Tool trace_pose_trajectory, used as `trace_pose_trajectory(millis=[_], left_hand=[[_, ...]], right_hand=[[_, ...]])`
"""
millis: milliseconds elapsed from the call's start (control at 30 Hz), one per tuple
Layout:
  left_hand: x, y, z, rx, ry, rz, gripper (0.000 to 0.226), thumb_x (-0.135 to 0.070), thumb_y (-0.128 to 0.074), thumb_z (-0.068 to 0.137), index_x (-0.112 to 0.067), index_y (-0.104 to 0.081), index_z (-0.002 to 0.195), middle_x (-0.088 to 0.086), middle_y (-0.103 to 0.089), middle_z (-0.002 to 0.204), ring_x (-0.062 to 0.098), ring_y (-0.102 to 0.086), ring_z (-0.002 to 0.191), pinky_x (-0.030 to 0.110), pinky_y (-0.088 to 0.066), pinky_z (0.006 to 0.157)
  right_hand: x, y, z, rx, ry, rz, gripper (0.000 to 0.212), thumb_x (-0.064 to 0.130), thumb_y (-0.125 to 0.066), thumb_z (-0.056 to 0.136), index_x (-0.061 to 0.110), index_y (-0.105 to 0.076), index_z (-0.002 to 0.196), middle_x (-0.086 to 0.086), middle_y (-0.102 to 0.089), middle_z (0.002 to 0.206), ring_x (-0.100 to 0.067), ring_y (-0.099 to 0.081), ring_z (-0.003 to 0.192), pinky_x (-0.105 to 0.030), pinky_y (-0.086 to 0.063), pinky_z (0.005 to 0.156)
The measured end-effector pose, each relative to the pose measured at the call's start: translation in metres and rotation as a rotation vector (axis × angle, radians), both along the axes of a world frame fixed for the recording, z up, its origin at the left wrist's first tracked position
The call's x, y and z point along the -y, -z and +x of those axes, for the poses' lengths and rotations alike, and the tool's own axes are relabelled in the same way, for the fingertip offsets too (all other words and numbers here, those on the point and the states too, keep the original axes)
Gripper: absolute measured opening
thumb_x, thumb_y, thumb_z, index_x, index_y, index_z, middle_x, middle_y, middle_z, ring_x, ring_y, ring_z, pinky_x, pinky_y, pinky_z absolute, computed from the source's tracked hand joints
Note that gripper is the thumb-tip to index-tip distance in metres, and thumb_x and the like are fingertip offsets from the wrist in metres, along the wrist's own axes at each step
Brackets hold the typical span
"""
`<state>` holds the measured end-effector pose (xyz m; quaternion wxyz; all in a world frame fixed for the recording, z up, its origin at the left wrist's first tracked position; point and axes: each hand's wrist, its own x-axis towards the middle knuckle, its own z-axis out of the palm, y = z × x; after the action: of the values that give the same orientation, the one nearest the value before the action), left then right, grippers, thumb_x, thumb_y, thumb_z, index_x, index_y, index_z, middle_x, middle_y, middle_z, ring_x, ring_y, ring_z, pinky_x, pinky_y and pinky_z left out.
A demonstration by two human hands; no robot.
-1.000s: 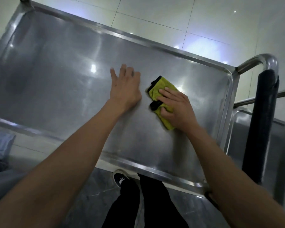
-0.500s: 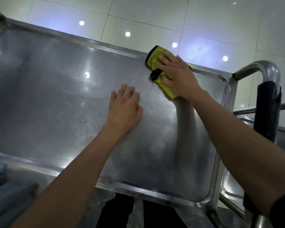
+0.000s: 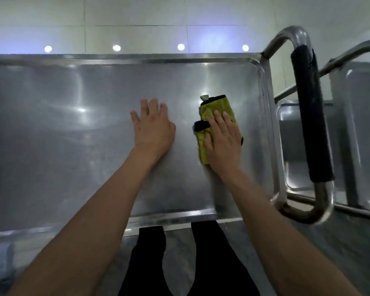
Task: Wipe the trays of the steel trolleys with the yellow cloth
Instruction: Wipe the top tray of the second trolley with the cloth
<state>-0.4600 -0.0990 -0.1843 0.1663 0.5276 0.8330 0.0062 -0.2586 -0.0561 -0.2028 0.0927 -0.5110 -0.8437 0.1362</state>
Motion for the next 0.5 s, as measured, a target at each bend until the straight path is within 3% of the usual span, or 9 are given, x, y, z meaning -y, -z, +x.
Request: trace_pose_trajectory(millis=[167,267,367,500], left_hand=[[0.018,0.011,0.0,-0.074,0.128,0.035,0.059,-0.029,-0.035,0.097,-0.008,-0.026,0.151,0.02,-0.021,0.158,0.045,-0.012,0.148,0.07,-0.017,0.113],[0.017,0.004,0.011,-0.05,0.352,0.106,0.05,-0.024,-0.041,0.098,-0.019,-0.038,0.148,0.016,-0.028,0.158,0.044,-0.021,0.146,0.07,-0.024,0.109],[0.013,-0.006,0.04,-0.057,0.685,0.141,0.043,-0.037,-0.048,0.097,-0.025,-0.051,0.138,0.01,-0.037,0.155,0.038,-0.032,0.141,0.063,-0.035,0.102],[0.004,-0.011,0.072,-0.038,0.753,0.085,0.047,-0.048,-0.055,0.093,-0.027,-0.05,0.134,0.01,-0.035,0.153,0.037,-0.028,0.142,0.065,-0.033,0.103]], right_hand=[[0.085,0.0,0.018,0.007,0.356,-0.016,0.048,0.032,-0.039,0.103,0.02,-0.044,0.149,-0.003,-0.036,0.159,-0.023,-0.024,0.151,-0.051,-0.024,0.12],[0.111,-0.002,0.029,0.015,0.483,-0.035,0.049,0.031,-0.036,0.104,0.02,-0.042,0.151,-0.004,-0.033,0.161,-0.024,-0.02,0.152,-0.051,-0.022,0.12],[0.13,-0.007,0.038,0.03,0.609,-0.053,0.049,0.03,-0.033,0.104,0.021,-0.04,0.152,-0.004,-0.029,0.163,-0.025,-0.016,0.153,-0.05,-0.013,0.123],[0.143,-0.011,0.05,0.052,0.745,-0.059,0.049,0.029,-0.034,0.104,0.02,-0.039,0.152,-0.004,-0.025,0.164,-0.028,-0.011,0.154,-0.048,-0.006,0.124]])
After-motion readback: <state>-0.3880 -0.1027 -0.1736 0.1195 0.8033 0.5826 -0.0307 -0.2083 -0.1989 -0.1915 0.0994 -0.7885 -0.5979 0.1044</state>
